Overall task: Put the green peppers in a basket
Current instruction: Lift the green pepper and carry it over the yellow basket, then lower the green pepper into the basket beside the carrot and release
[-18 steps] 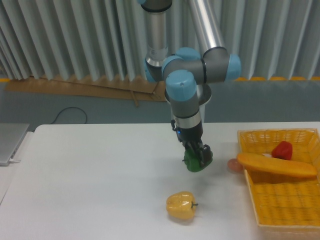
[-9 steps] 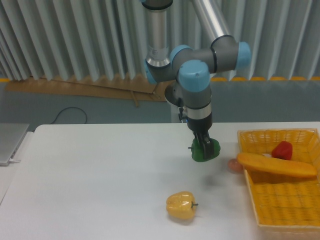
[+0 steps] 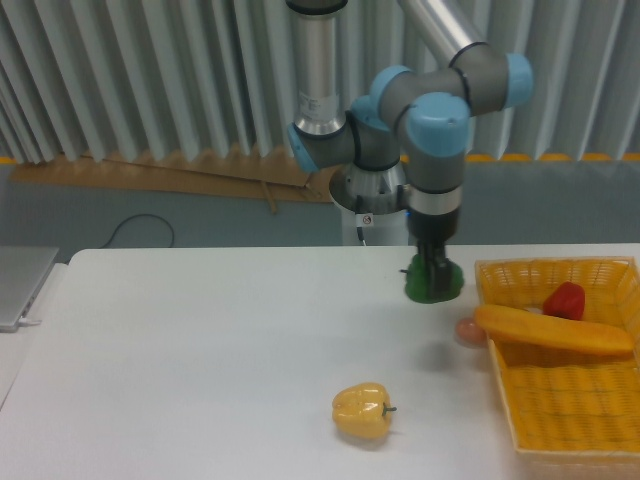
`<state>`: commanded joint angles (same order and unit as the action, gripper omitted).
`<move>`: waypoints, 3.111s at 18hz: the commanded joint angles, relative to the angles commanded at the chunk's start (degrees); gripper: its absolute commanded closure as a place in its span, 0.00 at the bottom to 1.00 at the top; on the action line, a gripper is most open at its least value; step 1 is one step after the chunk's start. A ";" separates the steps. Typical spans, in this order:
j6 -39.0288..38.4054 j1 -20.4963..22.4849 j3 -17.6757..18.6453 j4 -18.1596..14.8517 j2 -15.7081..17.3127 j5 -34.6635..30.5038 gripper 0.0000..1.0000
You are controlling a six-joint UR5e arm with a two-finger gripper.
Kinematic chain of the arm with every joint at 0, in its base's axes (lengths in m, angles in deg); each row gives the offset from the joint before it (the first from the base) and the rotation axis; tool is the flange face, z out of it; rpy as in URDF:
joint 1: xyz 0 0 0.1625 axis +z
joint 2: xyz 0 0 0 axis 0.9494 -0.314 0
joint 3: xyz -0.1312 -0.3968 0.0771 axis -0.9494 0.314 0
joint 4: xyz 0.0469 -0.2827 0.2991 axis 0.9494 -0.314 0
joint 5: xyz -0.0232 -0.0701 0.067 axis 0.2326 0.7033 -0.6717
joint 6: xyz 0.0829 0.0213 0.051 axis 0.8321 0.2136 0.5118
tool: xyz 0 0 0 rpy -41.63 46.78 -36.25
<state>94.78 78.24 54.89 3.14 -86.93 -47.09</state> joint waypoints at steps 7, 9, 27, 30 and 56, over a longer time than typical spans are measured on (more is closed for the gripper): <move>7.64 5.19 -1.14 0.00 -1.58 3.43 0.61; 11.77 7.12 -1.14 0.09 -1.76 3.51 0.61; 5.29 2.74 -12.39 4.74 -17.22 3.43 0.61; 4.06 2.56 -12.31 5.62 -17.75 3.34 0.61; 6.61 7.30 -10.37 6.06 -17.31 3.25 0.64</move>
<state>101.39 85.54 44.52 9.21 -104.24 -43.84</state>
